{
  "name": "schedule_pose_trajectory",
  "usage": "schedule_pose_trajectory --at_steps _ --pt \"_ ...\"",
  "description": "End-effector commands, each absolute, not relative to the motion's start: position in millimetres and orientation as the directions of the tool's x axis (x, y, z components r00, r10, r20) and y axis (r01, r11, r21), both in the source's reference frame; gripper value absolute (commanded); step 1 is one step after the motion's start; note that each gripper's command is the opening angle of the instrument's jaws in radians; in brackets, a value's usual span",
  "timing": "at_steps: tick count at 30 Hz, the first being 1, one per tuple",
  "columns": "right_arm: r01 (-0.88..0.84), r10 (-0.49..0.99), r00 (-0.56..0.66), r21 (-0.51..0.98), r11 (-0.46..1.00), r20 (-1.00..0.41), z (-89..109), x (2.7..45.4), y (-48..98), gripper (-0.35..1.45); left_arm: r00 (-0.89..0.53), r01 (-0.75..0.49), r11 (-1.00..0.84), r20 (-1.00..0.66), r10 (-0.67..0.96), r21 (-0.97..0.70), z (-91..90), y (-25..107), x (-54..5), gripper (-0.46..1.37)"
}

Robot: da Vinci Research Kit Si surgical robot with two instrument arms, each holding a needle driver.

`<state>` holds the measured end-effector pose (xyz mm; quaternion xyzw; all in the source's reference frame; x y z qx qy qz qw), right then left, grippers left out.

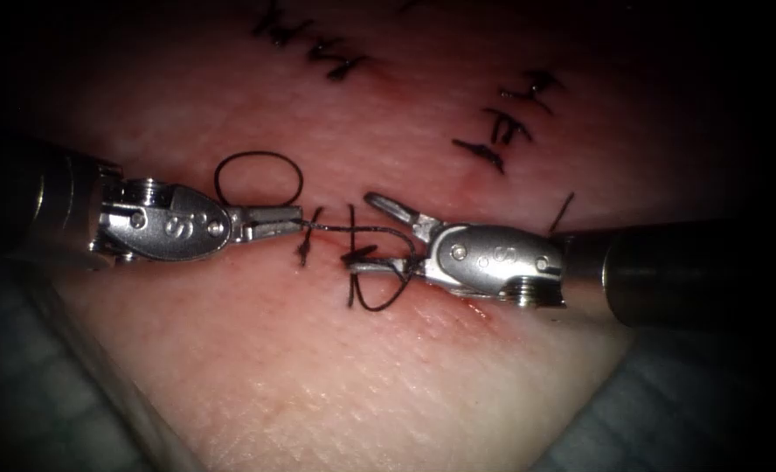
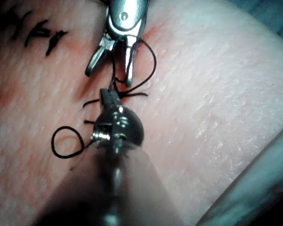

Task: Wound Closure
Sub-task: Move the suture tail out of the way

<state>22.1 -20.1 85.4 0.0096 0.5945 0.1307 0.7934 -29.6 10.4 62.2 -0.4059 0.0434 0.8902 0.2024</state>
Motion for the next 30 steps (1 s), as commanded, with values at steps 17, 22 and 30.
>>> schedule_pose_trajectory --at_steps 17,22,30 --pt "-0.143 0.180 0.242 0.149 0.978 -0.953 85.4 23.0 -19.8 0.64 -0.580 -0.386 -0.922 -0.767 0.275 -0.038 57.3 7.9 -29.1 -0.35" --pt "-0.271 0.200 0.268 0.126 0.954 -0.943 85.8 23.7 -18.5 0.56 -0.582 -0.380 -0.924 -0.769 0.265 -0.030 57.7 7.5 -29.1 -0.35" --pt "-0.299 0.195 0.319 0.097 0.949 -0.927 88.1 24.2 -17.1 0.40 -0.579 -0.378 -0.925 -0.772 0.261 -0.029 58.1 7.2 -29.3 -0.35"
